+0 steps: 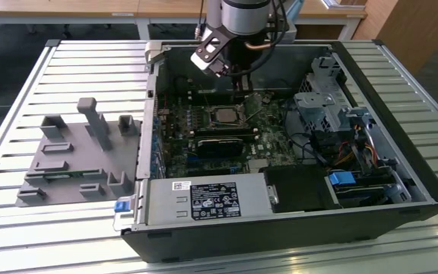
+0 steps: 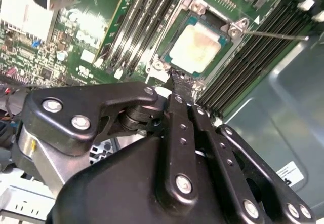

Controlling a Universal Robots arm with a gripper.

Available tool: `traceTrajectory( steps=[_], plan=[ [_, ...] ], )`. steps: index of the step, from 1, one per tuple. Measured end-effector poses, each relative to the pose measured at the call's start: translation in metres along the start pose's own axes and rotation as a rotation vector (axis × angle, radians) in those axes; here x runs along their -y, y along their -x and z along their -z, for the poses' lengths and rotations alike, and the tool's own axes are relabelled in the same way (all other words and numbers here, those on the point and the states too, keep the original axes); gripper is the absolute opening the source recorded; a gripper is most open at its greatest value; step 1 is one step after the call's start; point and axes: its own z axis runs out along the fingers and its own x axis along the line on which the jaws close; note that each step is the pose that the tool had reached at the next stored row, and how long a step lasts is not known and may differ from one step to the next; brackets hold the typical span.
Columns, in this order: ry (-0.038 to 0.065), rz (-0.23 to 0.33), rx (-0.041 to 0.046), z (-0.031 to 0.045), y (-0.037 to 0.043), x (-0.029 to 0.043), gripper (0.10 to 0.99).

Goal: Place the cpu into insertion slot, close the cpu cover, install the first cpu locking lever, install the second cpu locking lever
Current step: 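Close the cpu cover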

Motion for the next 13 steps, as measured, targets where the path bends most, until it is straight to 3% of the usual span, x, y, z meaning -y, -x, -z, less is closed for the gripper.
traceTrajectory(
  steps=[13],
  plan=[
    [0.0, 0.0, 0.0001, -0.0012, -0.0001, -0.0172, 0.106]
  ],
)
